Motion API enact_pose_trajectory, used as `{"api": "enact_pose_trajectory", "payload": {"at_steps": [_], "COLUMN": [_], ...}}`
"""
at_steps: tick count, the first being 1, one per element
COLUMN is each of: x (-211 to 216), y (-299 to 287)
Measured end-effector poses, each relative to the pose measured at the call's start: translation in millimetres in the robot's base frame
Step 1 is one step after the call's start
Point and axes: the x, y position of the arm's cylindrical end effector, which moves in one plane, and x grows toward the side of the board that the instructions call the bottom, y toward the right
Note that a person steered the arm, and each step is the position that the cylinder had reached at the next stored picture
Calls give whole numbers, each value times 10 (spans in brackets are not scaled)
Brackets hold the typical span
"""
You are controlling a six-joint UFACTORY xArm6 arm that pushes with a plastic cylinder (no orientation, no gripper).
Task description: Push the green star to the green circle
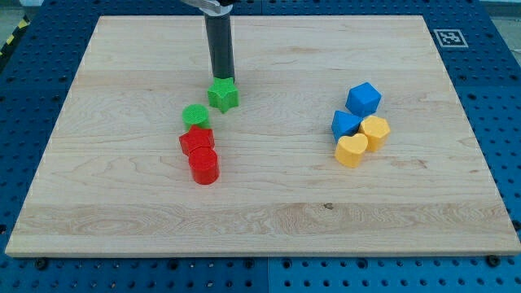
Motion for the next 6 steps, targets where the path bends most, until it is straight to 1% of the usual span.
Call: {"api": "enact_pose_trajectory", "payload": {"at_steps": [1,2,3,6], "x": [23,57,337,337], "y": [240,642,625,22]}}
